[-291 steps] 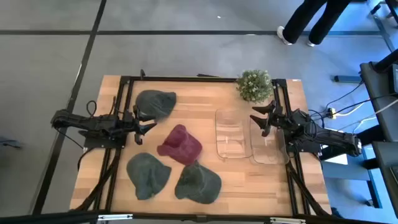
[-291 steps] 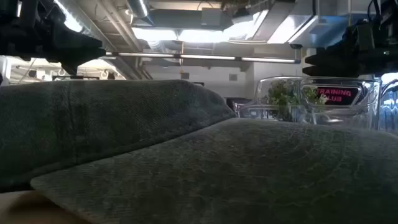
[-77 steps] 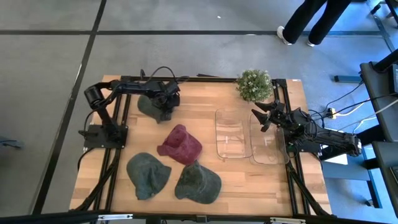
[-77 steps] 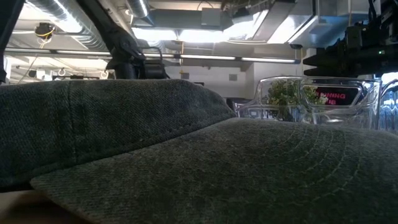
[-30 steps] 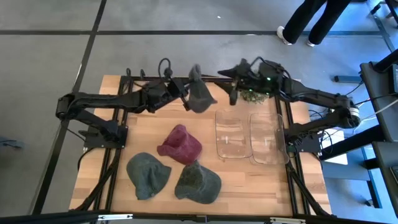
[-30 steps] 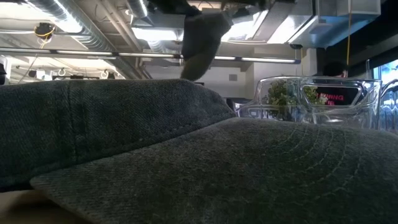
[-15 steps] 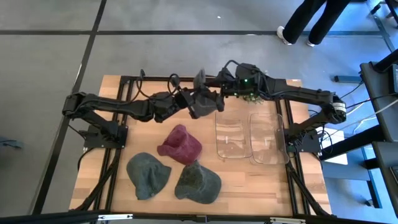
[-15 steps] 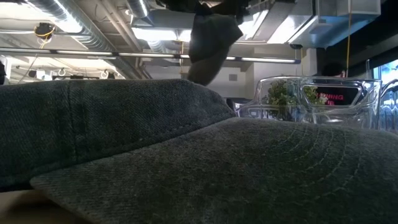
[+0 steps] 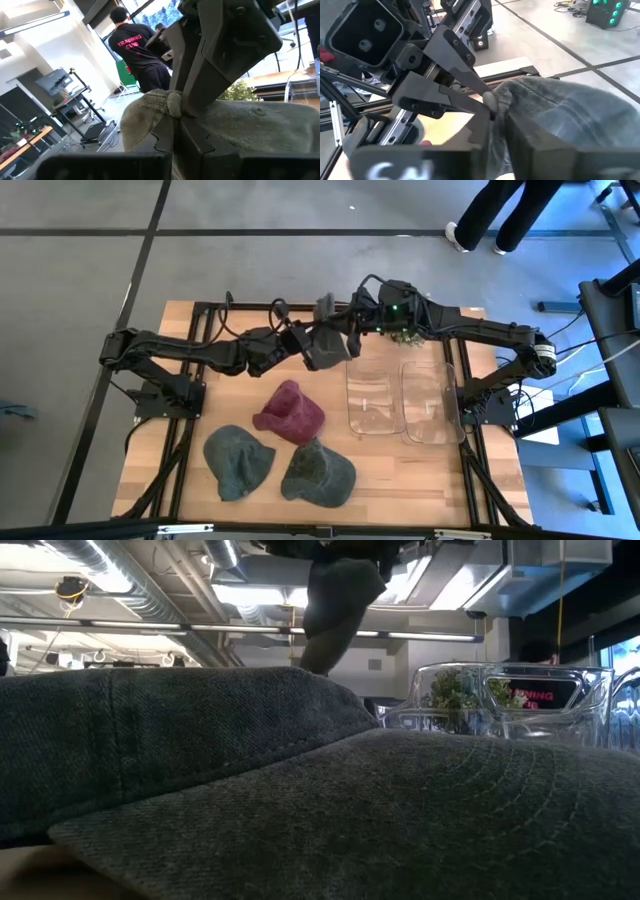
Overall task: Pick & Place hat
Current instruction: Put the top left black cap into the left transparent bin
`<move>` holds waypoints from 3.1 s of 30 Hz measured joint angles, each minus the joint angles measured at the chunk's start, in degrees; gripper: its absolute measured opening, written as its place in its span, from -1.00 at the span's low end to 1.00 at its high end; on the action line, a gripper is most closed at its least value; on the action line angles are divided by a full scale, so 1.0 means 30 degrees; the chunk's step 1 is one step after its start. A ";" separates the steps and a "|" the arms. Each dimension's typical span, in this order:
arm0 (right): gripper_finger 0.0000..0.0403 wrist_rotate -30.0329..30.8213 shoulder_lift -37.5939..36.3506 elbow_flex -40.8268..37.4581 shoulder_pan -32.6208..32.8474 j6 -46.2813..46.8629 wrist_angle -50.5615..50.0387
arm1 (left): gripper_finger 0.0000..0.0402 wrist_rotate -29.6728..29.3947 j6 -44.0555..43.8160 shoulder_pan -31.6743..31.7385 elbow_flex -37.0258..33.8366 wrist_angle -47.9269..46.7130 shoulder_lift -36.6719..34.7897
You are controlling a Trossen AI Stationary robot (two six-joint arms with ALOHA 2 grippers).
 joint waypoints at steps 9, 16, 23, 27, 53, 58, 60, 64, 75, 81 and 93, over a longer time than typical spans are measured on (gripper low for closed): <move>-0.96 0.0509 0.0006 0.0000 0.0015 -0.0102 0.0035 | -0.88 -0.0590 -0.0015 0.0000 0.0000 0.0073 -0.0026; -0.97 0.0538 0.0013 0.0000 0.0015 -0.0129 0.0025 | -0.76 -0.0665 -0.0278 -0.0033 0.0000 0.0066 -0.0009; -0.97 0.0496 -0.0206 -0.0007 0.0036 -0.0168 -0.0053 | -0.47 -0.1929 0.0088 -0.0622 0.0000 0.0002 -0.0326; -0.97 0.0730 -0.0732 -0.0015 -0.0137 -0.0615 -0.0353 | -0.37 -0.2219 0.0642 -0.0904 0.0007 -0.0934 -0.1143; -0.97 -0.5650 -0.1367 0.6294 -0.0194 -1.1217 -2.0318 | -0.36 -0.0679 -0.3233 0.1920 0.0007 -0.4499 -0.3284; -0.97 -0.3594 -0.0489 0.5341 0.0410 -1.3893 -2.0338 | -0.37 -0.0508 -0.3643 0.2040 0.0007 -0.5126 -0.3284; -0.97 -0.2698 -0.0073 0.5004 0.0564 -1.5028 -2.0313 | -0.38 -0.0512 -0.3839 0.2040 0.0007 -0.5411 -0.3284; -0.96 0.0646 0.0734 0.4284 0.0946 -1.6624 -2.0151 | -0.38 -0.0512 -0.4250 0.2040 0.0007 -0.6058 -0.3284; -0.91 0.5908 0.2160 0.3614 0.1173 -1.8146 -1.9508 | -0.38 -0.0521 -0.4597 0.2040 0.0007 -0.6390 -0.3284; -0.88 0.7806 0.1918 0.3614 0.1842 -1.8499 -1.8901 | -0.38 -0.0523 -0.4575 0.2041 0.0007 -0.6397 -0.3276; -0.87 1.1758 0.1274 0.3614 0.4752 -2.0663 -1.8392 | -0.38 -0.0295 -0.4584 0.2898 0.0000 -0.6808 -0.2824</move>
